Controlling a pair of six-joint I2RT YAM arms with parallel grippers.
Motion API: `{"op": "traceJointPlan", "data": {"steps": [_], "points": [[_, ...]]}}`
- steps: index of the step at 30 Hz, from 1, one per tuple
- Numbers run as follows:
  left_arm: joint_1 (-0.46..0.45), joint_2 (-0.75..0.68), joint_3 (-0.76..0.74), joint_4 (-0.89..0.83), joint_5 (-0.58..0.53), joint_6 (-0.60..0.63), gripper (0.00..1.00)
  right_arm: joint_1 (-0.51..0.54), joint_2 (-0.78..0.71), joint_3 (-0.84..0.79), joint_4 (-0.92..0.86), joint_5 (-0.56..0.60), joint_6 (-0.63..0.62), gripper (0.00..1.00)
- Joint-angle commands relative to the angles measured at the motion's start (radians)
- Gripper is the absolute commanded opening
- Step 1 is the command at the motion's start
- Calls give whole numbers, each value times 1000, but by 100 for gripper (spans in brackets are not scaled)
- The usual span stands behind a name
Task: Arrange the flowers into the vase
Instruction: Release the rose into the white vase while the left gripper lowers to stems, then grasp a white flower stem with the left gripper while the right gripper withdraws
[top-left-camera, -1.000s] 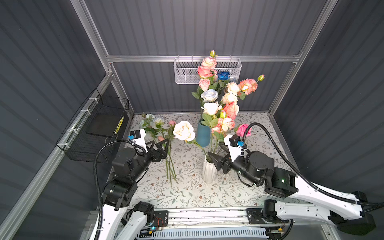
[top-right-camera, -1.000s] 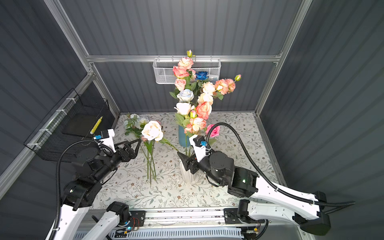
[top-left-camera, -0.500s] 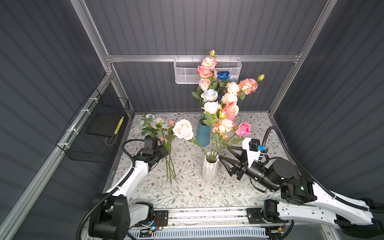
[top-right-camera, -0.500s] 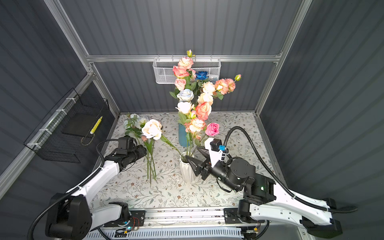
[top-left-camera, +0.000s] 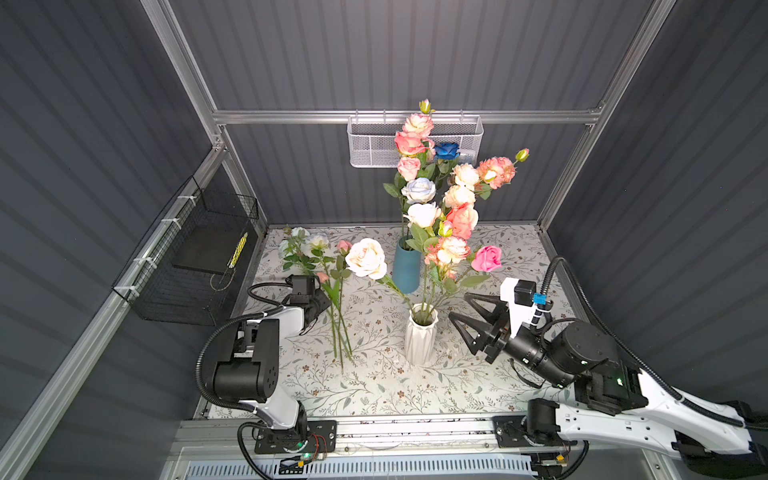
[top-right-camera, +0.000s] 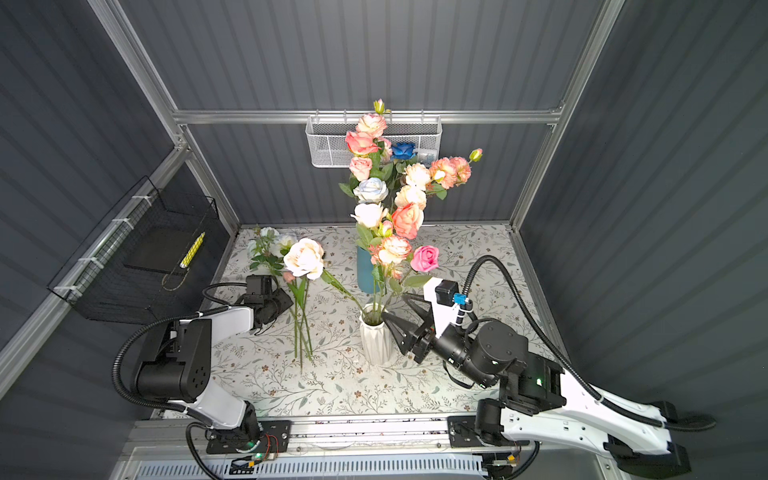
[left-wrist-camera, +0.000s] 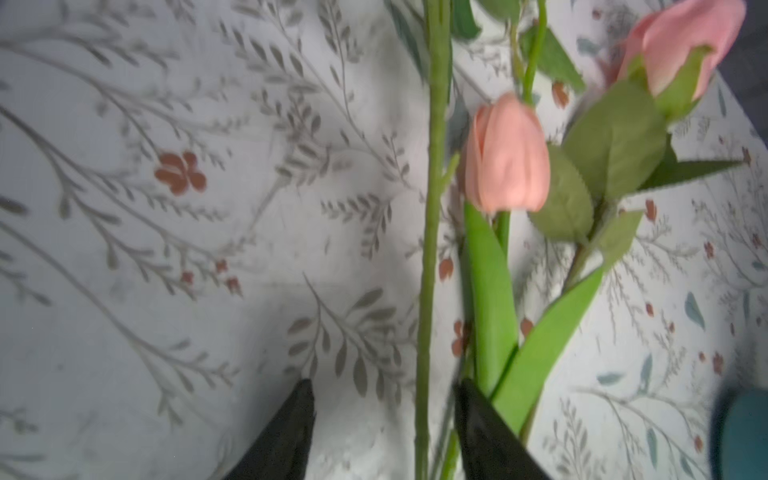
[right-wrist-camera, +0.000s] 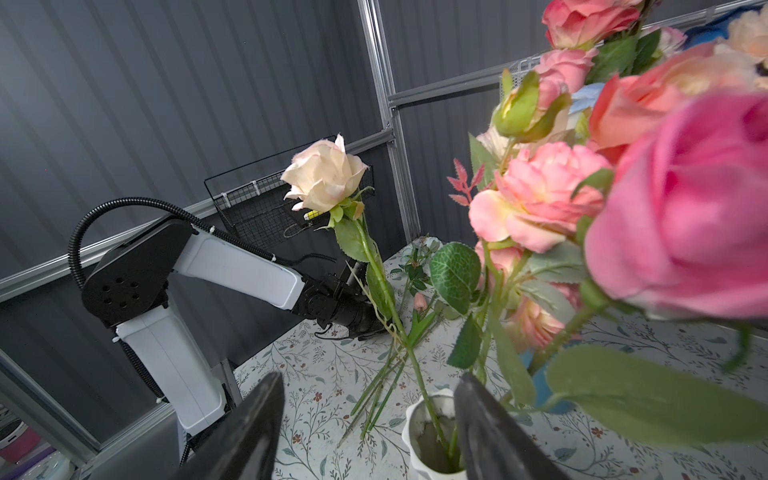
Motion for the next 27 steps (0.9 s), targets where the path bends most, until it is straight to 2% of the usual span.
{"op": "traceJointPlan", "data": {"steps": [1,4,8,14,22,27], "points": [[-4,41,37,-11,-80,3,53,6,-19,0,-7,14,0,67],[-2,71,52,17,-79,3,46,6,-19,0,-7,15,0,67],[-2,79,65,40,-97,-2,25,5,-18,4,-8,18,-2,67],[-2,-56,51,49,-133,11,0,8,-24,9,-16,23,-6,67],[-50,-453,52,-59,-180,86,0,7,-6,55,-32,-13,-35,72],[-82,-637,124,-150,-169,132,0,7,27,116,-41,-58,-56,74]]}}
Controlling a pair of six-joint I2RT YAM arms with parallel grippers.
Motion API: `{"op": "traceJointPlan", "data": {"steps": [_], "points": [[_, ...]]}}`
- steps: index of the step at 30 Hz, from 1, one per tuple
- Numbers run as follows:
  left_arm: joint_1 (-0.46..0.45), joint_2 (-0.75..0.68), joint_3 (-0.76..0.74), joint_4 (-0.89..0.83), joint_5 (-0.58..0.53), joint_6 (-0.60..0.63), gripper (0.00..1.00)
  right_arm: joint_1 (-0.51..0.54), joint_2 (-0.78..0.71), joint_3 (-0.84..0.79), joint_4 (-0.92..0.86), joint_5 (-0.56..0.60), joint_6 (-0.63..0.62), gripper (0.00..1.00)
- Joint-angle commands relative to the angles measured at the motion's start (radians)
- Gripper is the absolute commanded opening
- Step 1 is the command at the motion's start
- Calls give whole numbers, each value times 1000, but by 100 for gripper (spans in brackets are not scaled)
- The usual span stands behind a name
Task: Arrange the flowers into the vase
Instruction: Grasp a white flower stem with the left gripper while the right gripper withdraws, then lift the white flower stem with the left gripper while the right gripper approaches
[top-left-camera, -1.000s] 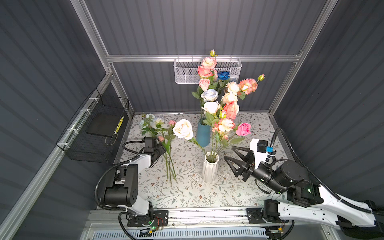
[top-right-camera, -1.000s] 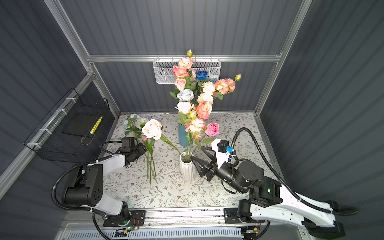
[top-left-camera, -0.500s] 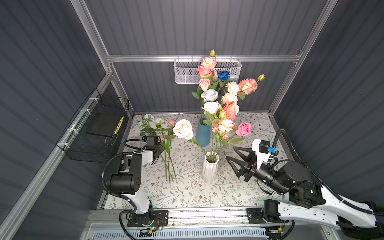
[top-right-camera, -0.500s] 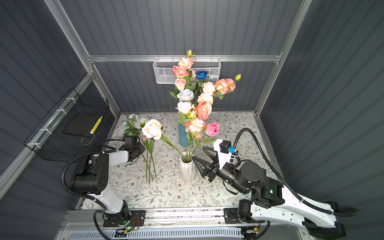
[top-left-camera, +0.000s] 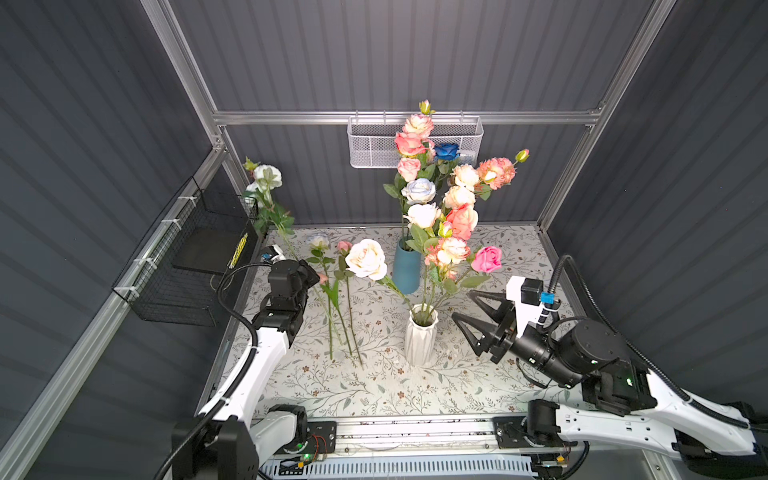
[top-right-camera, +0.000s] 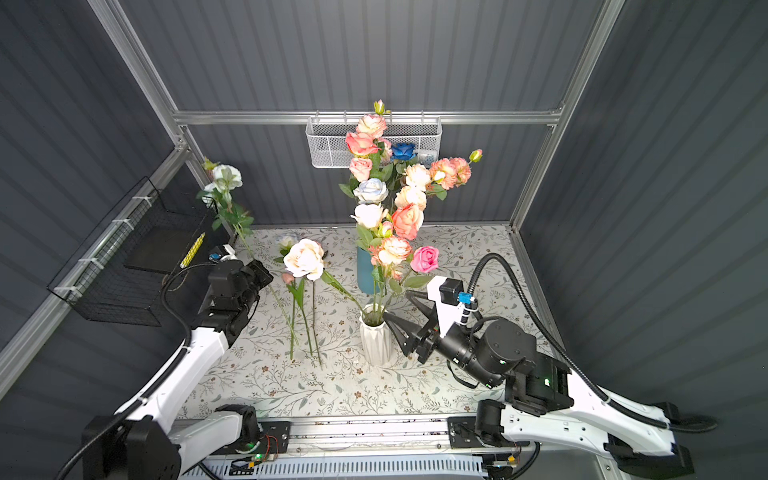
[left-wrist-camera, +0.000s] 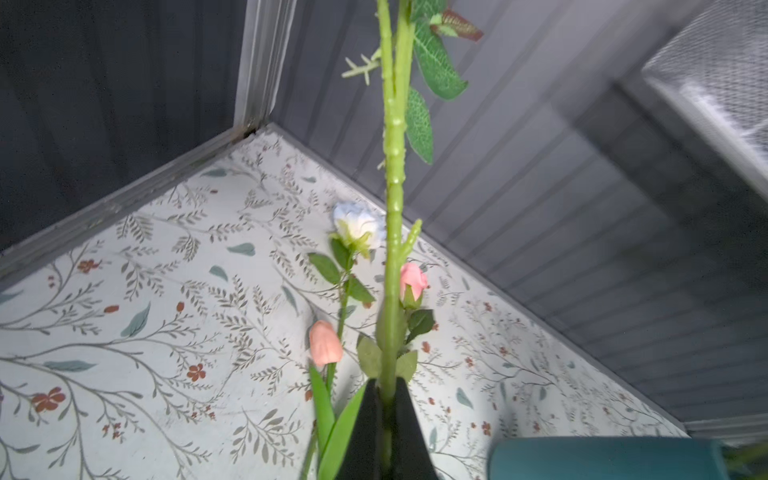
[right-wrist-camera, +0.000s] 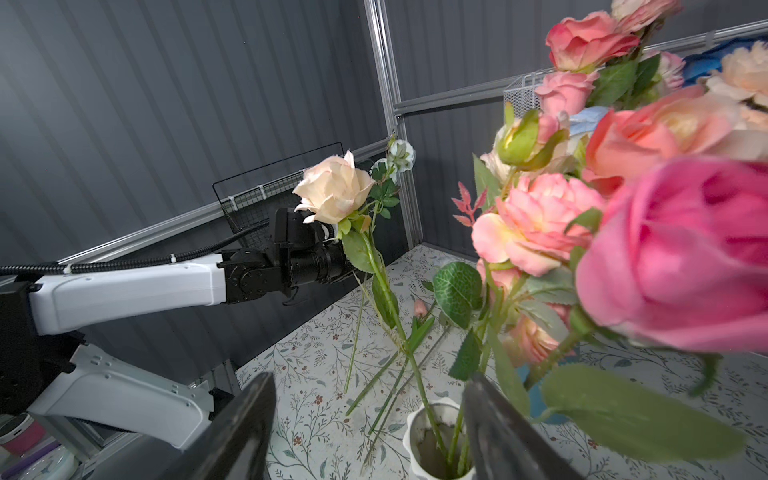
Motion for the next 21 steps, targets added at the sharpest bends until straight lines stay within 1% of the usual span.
{"op": "traceJointPlan", "data": {"steps": [1,3,7,12,15,17,19,21], "points": [[-7,-82,83,-100,7,68,0,6,19,64,-4,-55,-26,75],[-8,-131,126,-118,82,81,0,5,43,103,-9,-98,-29,76],[-8,-239,206,-120,286,90,0,5,139,222,-54,-213,-18,76],[-8,-359,318,-121,453,117,0,5,308,396,-125,-358,-1,76],[-8,-383,400,-125,569,137,0,7,421,505,-160,-418,17,76],[-8,-383,440,-105,692,134,0,7,503,587,-191,-443,33,76],[-8,-386,460,-72,793,120,0,7,571,665,-217,-477,45,76],[-8,-395,459,-30,854,89,0,7,638,737,-262,-522,53,77]]}}
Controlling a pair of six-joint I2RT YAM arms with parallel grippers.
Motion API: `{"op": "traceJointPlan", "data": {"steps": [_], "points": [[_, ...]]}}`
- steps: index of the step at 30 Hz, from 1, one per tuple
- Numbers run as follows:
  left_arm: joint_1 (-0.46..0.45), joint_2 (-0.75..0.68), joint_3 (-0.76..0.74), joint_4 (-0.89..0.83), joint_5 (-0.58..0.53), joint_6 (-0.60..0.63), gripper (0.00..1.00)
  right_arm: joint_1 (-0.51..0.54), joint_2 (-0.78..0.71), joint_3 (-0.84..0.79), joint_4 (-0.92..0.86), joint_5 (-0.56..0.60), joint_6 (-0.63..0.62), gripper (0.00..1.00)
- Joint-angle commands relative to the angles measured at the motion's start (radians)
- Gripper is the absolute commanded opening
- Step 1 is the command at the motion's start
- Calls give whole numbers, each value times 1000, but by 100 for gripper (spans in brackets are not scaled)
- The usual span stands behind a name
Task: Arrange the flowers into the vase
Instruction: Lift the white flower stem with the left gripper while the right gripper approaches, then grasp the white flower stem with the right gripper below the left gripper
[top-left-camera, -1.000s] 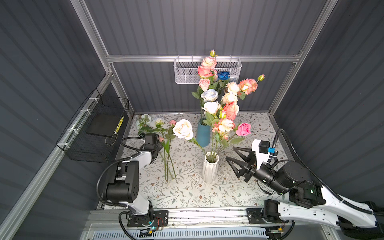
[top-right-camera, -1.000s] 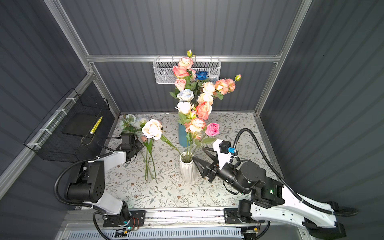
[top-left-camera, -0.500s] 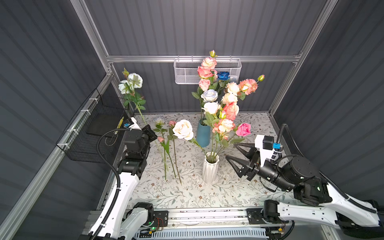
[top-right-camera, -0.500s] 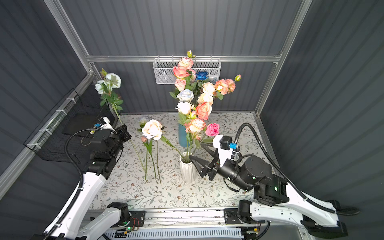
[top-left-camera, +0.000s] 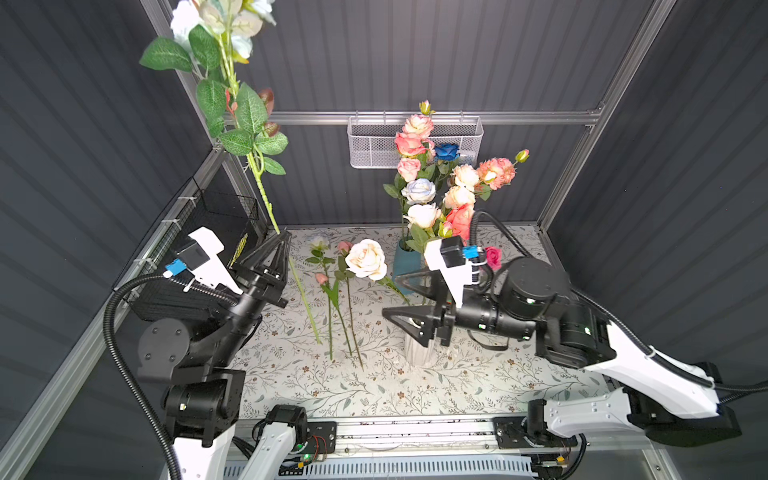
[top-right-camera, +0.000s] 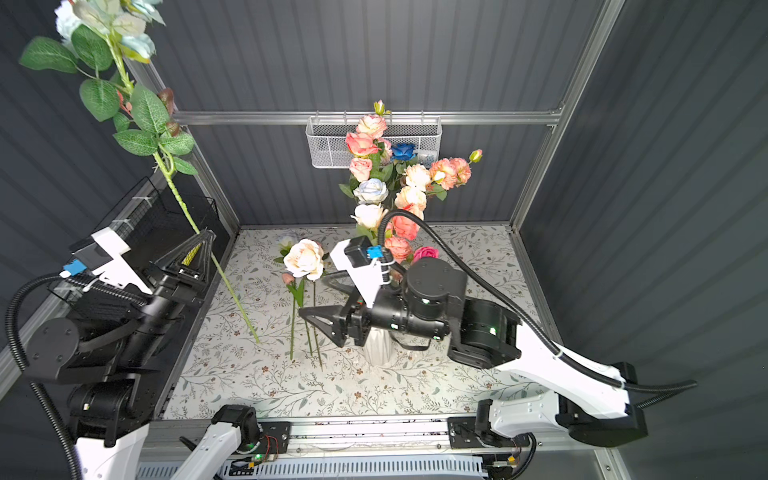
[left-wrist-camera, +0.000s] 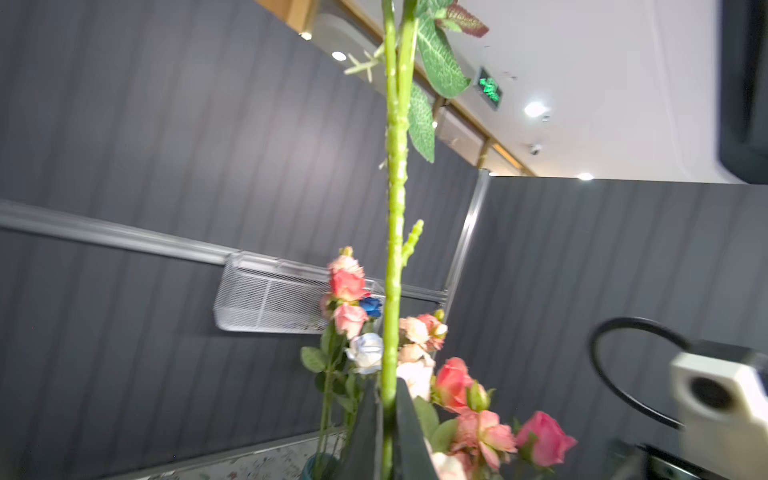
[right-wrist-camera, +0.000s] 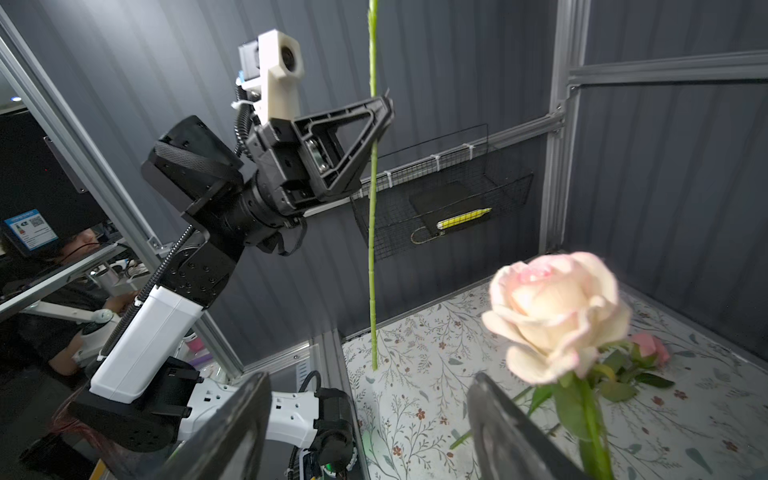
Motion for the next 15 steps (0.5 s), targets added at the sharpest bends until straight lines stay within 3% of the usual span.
{"op": "traceJointPlan", "data": {"steps": [1,5,15], "points": [[-2,-1,-3,71,226,-34,0,5,84,119,-95,-112,23,77],[-2,-4,-17,193,338,-132,0,8,190,231,-136,-155,9,77],[-2,-4,-82,434,384,-361,0,13,350,402,-106,-217,-11,76]]}}
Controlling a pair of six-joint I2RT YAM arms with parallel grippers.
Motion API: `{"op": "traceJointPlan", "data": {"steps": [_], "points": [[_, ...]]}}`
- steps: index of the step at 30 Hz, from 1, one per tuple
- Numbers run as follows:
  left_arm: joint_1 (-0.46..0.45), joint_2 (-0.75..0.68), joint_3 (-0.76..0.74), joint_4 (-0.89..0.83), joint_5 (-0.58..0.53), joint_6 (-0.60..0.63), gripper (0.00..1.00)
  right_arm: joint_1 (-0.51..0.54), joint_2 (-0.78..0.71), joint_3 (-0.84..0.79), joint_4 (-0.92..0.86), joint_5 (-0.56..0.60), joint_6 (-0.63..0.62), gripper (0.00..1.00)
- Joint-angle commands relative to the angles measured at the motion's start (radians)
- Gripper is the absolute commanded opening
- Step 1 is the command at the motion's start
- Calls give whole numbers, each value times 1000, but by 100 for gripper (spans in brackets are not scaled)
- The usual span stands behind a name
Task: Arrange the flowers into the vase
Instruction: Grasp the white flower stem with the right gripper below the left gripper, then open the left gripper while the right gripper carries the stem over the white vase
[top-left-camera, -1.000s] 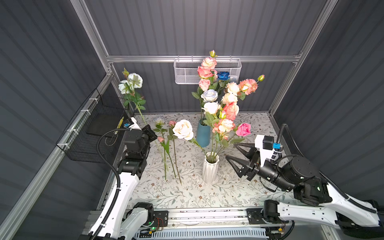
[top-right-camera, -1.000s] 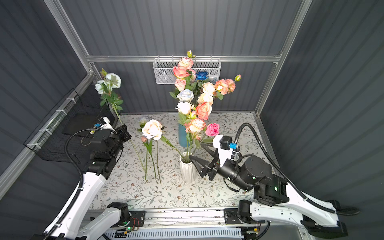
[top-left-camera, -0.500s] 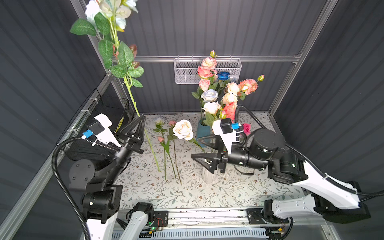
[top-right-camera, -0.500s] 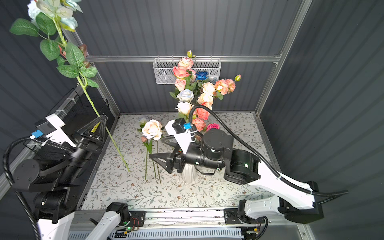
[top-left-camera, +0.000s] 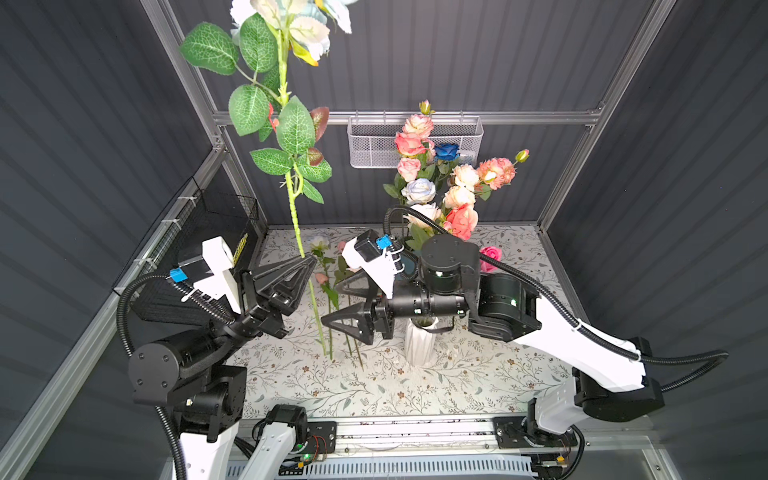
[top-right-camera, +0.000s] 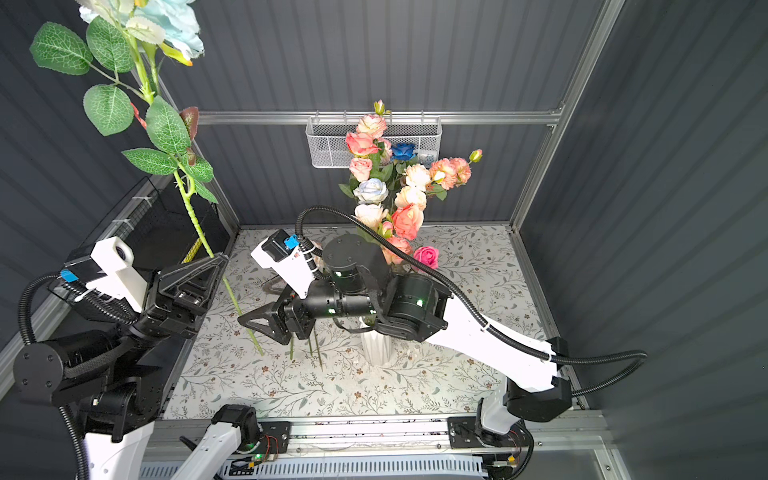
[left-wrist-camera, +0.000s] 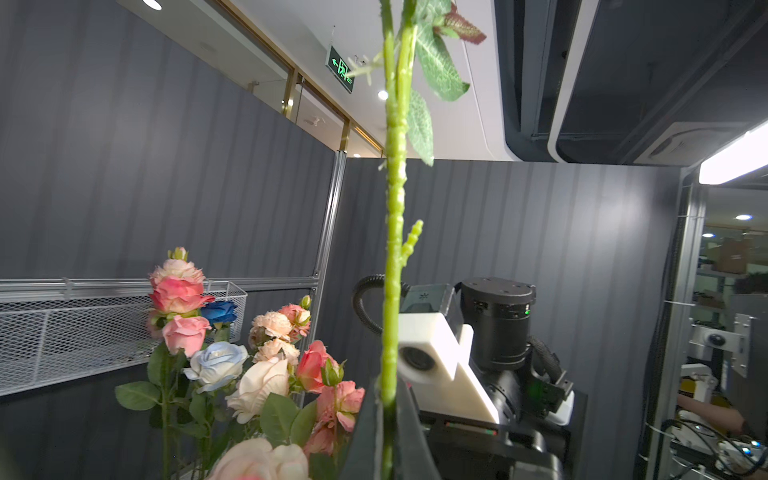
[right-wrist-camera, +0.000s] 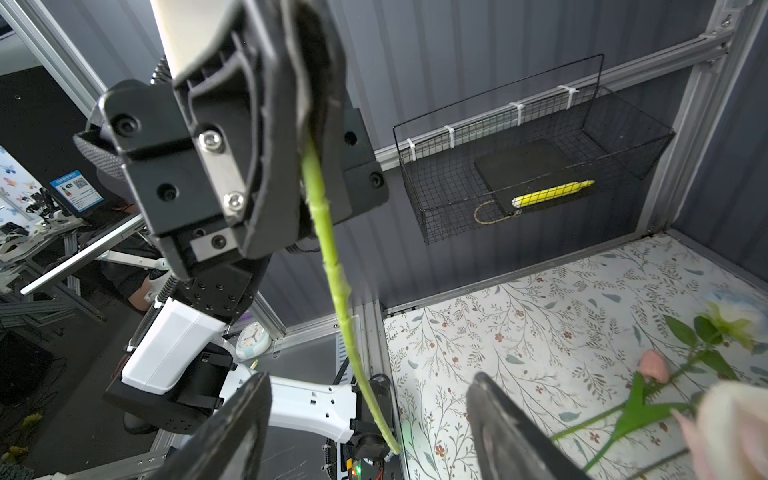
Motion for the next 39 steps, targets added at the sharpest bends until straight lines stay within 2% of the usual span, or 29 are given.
{"op": "traceJointPlan", "data": {"steps": [1,5,8,9,12,15,16,18,20,21,25,29,35,39], "points": [[-2,2,-17,150,50,-120,0,7,26,63,13,-45,-15,75],[-4,16,-40,221,62,-183,0,7,62,113,18,-44,-15,69],[-4,20,-48,233,62,-196,0,7,75,132,26,-45,-16,53],[-4,21,-53,240,63,-200,0,6,78,136,30,-85,-17,48],[-5,27,-61,256,61,-217,0,8,86,147,30,-96,-16,29],[-6,32,-65,258,56,-225,0,7,82,141,35,-105,-11,0],[-5,30,-66,248,48,-221,18,8,70,128,43,-93,-12,0],[-7,20,-65,197,24,-191,63,8,32,77,62,-66,-21,0],[-7,7,-54,121,-6,-144,93,8,-22,10,77,4,-28,0],[-7,-3,-45,70,-28,-109,100,8,-56,-27,77,25,-36,0],[-7,-53,-17,-131,-159,42,100,8,-181,-142,56,125,-73,0],[-5,-115,-32,-301,-349,169,100,8,-319,-281,30,279,-100,0],[-5,-166,-127,-419,-471,216,100,6,-457,-424,10,563,-185,0],[-5,-200,-174,-509,-519,243,100,5,-517,-519,76,674,-247,0]]}}
